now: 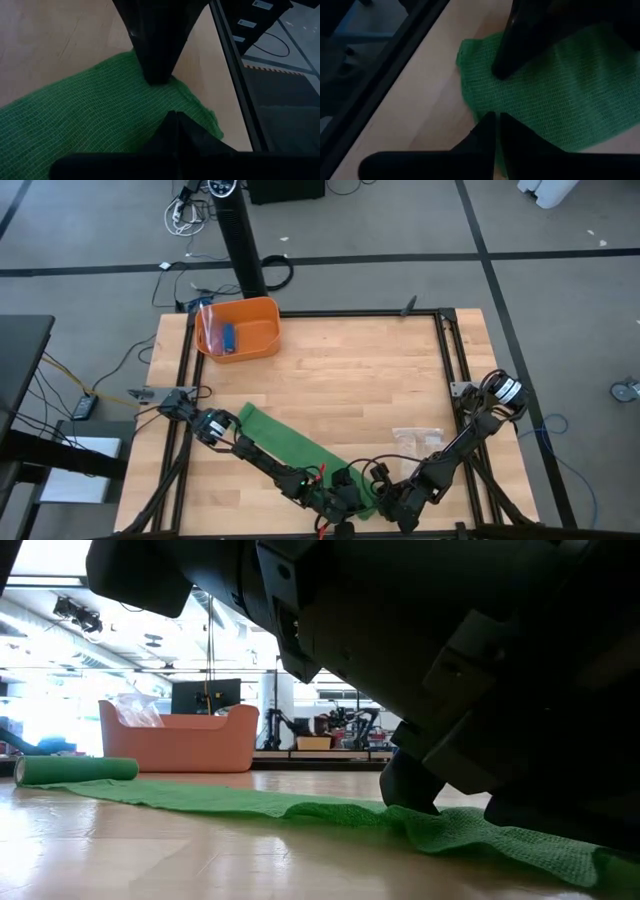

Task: Roll bandage
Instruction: Roll the green bandage

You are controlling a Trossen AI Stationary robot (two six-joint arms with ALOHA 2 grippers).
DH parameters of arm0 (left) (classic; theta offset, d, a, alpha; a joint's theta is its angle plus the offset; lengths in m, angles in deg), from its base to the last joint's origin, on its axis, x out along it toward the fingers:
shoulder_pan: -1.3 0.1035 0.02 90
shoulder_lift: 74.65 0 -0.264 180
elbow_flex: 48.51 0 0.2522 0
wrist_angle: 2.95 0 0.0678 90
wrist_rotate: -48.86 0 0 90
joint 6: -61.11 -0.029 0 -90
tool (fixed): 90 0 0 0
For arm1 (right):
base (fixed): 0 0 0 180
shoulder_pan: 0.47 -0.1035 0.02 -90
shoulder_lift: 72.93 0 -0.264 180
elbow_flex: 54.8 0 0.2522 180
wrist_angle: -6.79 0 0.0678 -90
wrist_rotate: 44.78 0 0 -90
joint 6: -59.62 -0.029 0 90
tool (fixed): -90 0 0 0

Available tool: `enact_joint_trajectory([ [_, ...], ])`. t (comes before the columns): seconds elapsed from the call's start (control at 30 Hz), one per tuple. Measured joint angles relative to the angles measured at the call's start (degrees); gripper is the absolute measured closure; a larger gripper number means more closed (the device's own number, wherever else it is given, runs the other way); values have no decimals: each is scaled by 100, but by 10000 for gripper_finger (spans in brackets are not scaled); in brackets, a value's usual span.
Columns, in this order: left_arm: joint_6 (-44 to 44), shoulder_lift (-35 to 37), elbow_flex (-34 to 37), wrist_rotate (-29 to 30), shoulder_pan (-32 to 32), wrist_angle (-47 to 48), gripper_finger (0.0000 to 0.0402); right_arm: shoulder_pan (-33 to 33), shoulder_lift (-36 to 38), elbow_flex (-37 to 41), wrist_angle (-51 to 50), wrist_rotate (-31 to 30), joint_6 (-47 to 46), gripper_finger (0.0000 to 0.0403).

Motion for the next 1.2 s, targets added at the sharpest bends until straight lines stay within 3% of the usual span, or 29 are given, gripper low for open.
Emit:
enact_joint_trajectory([
  [0.3,6,-3,0,74,-2,-11,399,-28,454,0,-27,-77,-182,366],
  [0.6,98,-14,4,360,-4,-153,362,-29,669,0,-21,-106,-334,317],
  [0.8,-257,-28,-373,309,-39,112,347,-47,669,0,-11,-106,-334,309],
  [1.2,-423,-26,-1336,294,-99,1723,345,-215,746,0,-12,-216,-467,311],
])
